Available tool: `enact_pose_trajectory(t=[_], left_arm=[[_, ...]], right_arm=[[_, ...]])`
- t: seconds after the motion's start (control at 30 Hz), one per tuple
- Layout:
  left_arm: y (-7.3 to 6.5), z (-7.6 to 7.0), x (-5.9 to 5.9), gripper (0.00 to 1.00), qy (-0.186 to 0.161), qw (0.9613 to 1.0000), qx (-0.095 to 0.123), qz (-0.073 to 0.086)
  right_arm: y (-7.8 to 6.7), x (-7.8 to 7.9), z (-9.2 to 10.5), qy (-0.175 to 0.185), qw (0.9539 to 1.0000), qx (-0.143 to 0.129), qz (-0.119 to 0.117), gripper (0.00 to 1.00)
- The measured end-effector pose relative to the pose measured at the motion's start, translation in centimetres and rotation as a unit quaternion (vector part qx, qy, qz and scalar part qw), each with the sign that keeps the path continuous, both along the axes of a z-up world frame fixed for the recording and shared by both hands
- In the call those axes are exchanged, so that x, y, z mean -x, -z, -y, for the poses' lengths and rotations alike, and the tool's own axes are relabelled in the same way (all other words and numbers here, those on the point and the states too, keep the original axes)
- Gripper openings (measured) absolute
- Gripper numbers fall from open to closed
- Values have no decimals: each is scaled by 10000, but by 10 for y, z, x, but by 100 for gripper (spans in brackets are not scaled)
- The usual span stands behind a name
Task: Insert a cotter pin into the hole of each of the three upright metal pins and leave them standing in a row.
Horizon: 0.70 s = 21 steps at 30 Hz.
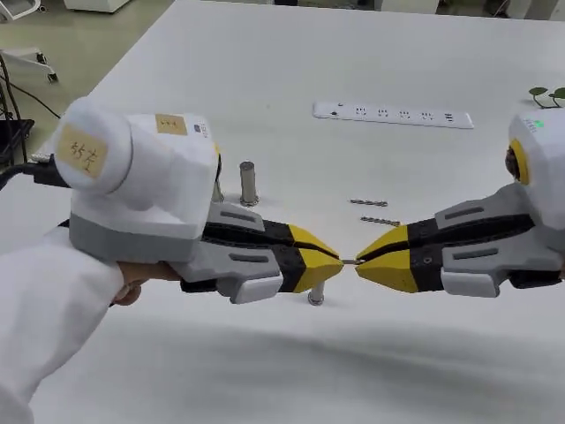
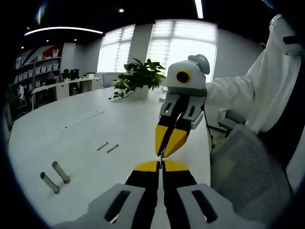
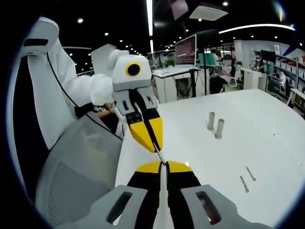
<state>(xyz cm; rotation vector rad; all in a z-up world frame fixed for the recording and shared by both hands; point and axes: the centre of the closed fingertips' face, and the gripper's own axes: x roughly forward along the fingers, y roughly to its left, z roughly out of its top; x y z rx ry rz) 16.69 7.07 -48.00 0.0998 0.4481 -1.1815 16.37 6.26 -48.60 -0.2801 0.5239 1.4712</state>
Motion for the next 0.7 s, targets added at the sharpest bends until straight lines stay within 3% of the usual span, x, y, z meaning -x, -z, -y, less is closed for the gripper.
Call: enact_pose_trajectory(t=[0.23,0.27,0.33,0.7], left_arm=[[-1,-2,-1,0,52,9999,5,112],[-3,-1,-1,0,100,9998,35,184],[-4,0,0,0,94,9998,99,123],[1,-1,2,0,225,9996,-33,150]], right_arm=[[1,-3,2,79,10000,-6,-49,0],[1,-3,1,67,10000,-11,-58,0],[5,-3,1,27,10000,48,79,0],[4,1,-2,-53,10000,4,67,0]])
